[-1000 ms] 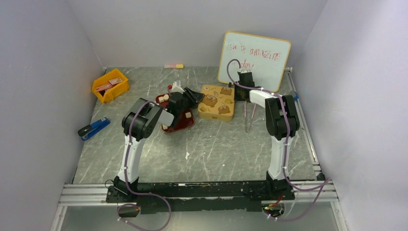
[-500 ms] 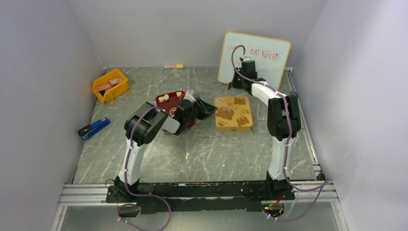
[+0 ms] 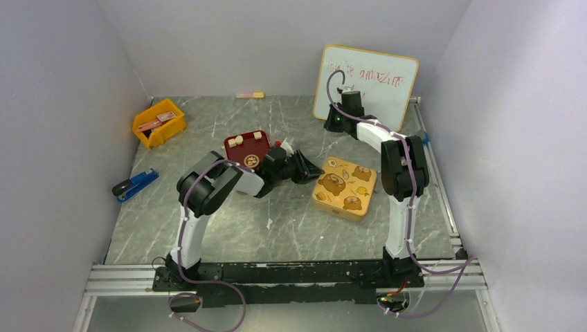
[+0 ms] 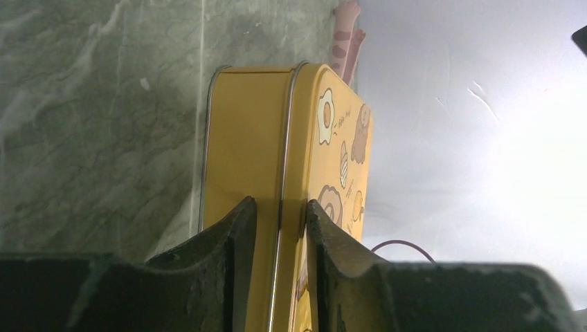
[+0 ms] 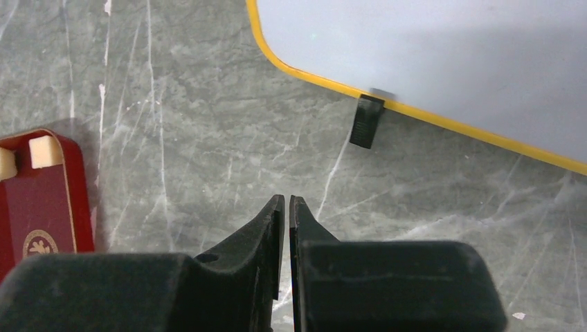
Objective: Pack the chocolate
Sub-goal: Close the box lid on the packing box.
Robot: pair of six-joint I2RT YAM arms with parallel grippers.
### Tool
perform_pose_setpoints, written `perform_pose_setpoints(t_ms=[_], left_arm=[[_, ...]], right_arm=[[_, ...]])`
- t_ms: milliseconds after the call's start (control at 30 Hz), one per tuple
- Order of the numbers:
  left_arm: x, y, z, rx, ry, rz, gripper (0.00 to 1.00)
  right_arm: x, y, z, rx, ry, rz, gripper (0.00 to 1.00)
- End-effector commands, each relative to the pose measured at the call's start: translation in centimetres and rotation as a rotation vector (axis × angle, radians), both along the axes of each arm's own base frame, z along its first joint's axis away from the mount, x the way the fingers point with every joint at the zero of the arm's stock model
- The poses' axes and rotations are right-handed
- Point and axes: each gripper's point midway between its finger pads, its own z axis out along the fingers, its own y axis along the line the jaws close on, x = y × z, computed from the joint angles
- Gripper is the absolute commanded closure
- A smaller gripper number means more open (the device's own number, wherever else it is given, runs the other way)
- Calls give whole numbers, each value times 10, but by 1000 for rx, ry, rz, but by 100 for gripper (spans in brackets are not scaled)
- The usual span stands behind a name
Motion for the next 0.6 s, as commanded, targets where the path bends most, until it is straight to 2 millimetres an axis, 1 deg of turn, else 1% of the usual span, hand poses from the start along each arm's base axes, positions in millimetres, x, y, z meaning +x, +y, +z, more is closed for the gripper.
perform_pose_setpoints(t_ms=[0,67,200,233,300,367,433,533,567], left_arm=[[-32,58,-98,320,256,55,94],[-28,66,-98,342,260,79,95],[-23,78,-98,364,269,113,95],[-22,79,-98,372,267,121,95],[-20,84,-96,383,267,146,95],[-18,88,-95,382,269,165,95],[-17,91,-93,383,271,177,95],[-11,93,-87,378,261,183,95],[-10,93,-83,376,254,181,95]], right_arm=[[5,1,37,33,-109,3,88],[3,-3,49,25,-136,-14,89],[-6,-16,83,2,-191,-68,89],[-9,-20,90,-4,-200,-80,88],[-17,-28,110,-16,-222,-109,88],[-28,-35,123,-31,-228,-135,87],[-40,-44,133,-50,-232,-163,87],[-62,-59,141,-80,-226,-217,84],[-71,-65,139,-89,-221,-235,83]])
